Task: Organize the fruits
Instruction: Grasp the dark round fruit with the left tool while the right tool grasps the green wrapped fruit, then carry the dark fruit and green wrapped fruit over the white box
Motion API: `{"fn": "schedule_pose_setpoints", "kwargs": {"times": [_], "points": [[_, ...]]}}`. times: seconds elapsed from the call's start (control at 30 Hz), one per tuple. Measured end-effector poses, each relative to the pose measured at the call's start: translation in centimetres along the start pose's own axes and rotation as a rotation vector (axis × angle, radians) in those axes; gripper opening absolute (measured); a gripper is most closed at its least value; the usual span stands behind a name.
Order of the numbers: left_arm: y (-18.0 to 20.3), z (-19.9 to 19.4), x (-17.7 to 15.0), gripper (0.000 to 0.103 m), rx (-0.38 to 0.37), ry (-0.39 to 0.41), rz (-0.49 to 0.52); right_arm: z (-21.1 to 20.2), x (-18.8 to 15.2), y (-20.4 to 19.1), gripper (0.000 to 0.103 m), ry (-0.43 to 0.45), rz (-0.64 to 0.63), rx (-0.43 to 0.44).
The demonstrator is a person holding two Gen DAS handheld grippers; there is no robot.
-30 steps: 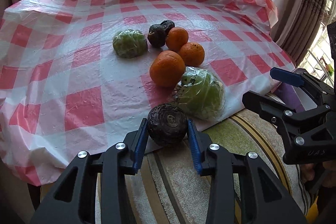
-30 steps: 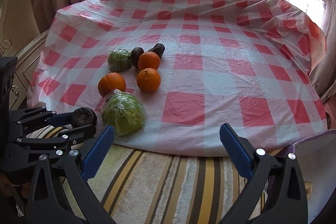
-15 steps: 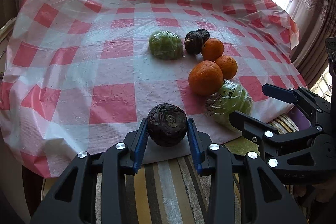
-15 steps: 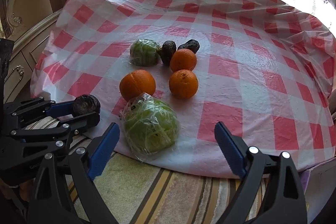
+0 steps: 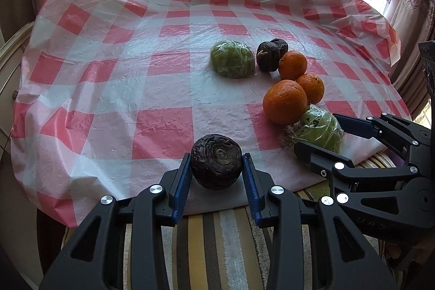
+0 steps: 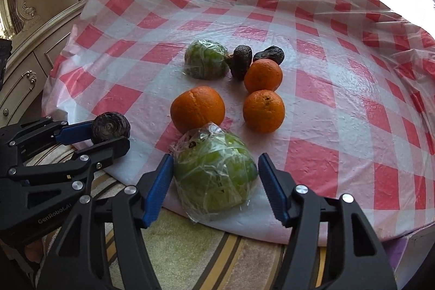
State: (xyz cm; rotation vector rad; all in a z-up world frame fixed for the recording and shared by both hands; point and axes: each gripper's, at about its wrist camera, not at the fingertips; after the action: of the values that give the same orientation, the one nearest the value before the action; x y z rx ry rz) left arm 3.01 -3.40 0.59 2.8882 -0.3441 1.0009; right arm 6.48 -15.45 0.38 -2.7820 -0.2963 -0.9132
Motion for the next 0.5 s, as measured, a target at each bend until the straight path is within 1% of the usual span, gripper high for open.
{"fn": "schedule_pose_setpoints", "kwargs": {"times": [0.2, 0.5], "points": [[0.3, -0.3, 0.0, 0.035, 0.015, 0.007, 0.010, -0.5, -0.3, 0.3, 0.063, 0.016, 0.016, 0.009], [0.8, -1.4, 0.5, 0.035, 0.026, 0.038, 0.031, -2.6, -0.7, 1.7, 0.063, 0.054, 0.061, 0.016]]}}
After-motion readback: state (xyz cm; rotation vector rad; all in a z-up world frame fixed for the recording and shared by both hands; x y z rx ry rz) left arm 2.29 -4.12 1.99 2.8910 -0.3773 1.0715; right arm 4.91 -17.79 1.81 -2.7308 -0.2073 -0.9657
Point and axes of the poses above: each gripper's, at about its wrist camera, not at the fingertips, and z roughly the way its jaws point, y to its right, x to its top, and after that the axes turned 8 degrees about z, right-handed
